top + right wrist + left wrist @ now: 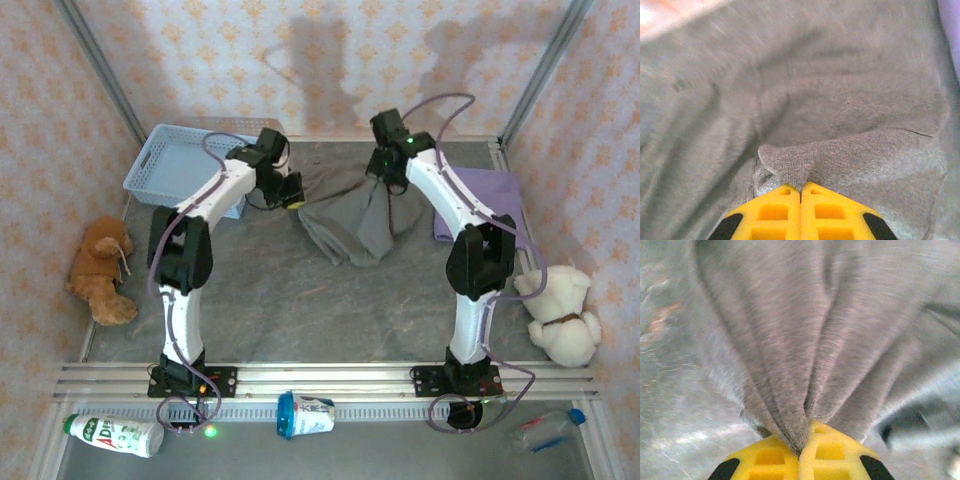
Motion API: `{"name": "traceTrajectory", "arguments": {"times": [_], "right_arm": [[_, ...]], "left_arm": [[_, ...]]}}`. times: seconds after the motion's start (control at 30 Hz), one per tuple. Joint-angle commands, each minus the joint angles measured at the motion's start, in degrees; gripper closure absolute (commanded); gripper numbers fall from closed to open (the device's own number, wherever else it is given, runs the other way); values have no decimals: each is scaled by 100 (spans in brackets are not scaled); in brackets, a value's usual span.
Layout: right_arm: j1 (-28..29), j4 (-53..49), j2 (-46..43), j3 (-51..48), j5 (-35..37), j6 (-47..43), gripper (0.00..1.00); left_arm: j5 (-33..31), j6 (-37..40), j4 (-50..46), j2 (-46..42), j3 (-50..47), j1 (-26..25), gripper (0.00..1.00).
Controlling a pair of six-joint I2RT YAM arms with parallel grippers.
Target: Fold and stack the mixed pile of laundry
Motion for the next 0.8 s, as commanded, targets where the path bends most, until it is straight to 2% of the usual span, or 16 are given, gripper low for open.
{"name": "traceTrajectory", "arguments": {"times": [0.0,0.07,0.1,0.13,0.17,0.2,0.23,0.27,0.33,0.43,0.5,0.63,0.77], "right_arm": [[-56,-217,311,931,-41,-599,100],[-52,-243,499,1394,-270,-799,100],[-56,-259,589,1509,-300,-854,100],[-59,-277,658,1530,-254,-890,100],[-70,-319,717,1512,-179,-912,100],[-93,-436,815,1496,-84,-886,86],[-127,-677,928,1523,34,-808,58],[-162,-892,1010,1562,113,-740,44],[-168,-1165,985,1370,176,-654,33],[-133,-745,355,220,97,-566,29],[-131,-452,-149,-611,33,-466,29],[-111,-46,-1056,-2158,-305,-118,30],[6,265,-1671,-3468,-537,219,30]], "left_arm": [[871,-19,-279,-468,136,-199,100],[1205,112,-479,-483,20,-431,100],[1423,197,-517,-483,-70,-574,95],[1641,304,-545,-657,-138,-724,86],[1754,409,-611,-672,-147,-834,68],[1731,538,-820,-645,-97,-930,43],[1530,671,-1063,-591,14,-969,23],[1237,730,-1223,-572,84,-952,18],[547,710,-1319,-645,118,-822,5],[-176,348,-917,-951,-235,-466,3],[-422,71,-504,-1168,-709,-198,3],[-547,-263,145,-1186,-1442,214,4],[-541,-563,715,-771,-1644,299,7]]}}
